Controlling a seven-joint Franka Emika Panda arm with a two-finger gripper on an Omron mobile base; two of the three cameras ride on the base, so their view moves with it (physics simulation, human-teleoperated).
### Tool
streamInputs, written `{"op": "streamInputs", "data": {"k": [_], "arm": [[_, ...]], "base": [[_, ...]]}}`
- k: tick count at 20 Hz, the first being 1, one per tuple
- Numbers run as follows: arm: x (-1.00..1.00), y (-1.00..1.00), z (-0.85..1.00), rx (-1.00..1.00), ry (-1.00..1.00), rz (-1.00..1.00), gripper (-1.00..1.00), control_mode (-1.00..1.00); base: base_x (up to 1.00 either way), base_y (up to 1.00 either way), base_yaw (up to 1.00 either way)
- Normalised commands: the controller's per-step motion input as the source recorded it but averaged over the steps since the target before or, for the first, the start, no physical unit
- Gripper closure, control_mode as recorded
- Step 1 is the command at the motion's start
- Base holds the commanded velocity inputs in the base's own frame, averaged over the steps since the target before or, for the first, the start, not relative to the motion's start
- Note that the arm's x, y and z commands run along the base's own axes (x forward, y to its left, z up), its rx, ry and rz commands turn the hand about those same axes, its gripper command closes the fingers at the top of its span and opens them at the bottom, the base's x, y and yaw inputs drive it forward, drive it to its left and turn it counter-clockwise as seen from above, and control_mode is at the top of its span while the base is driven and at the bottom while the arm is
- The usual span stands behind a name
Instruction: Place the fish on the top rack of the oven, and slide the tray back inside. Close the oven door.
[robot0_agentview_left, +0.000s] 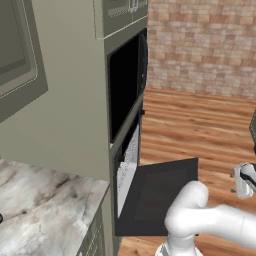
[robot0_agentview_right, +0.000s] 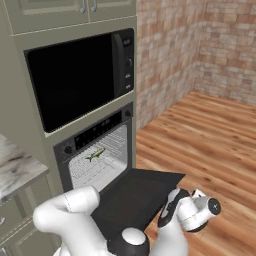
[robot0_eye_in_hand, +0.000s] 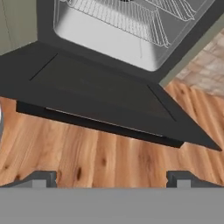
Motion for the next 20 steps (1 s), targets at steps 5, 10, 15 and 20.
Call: {"op": "streamInputs", "data": {"k": [5,10,15,20], "arm": [[-0.02,0.28,-0.92,0.02,-0.06,0.06,-1.0,-1.0],[0.01,0.44,-0.92,0.17,-0.15,-0.04,-1.0,-1.0],[0.14,0.47,-0.63,0.2,-0.04,-0.03,-1.0,-1.0],[0.21,0.27,-0.57,0.18,0.0,0.0,-1.0,-1.0]], "base": [[0.0,0.0,0.0],[0.0,0.0,0.0],[0.0,0.0,0.0],[0.0,0.0,0.0]]}}
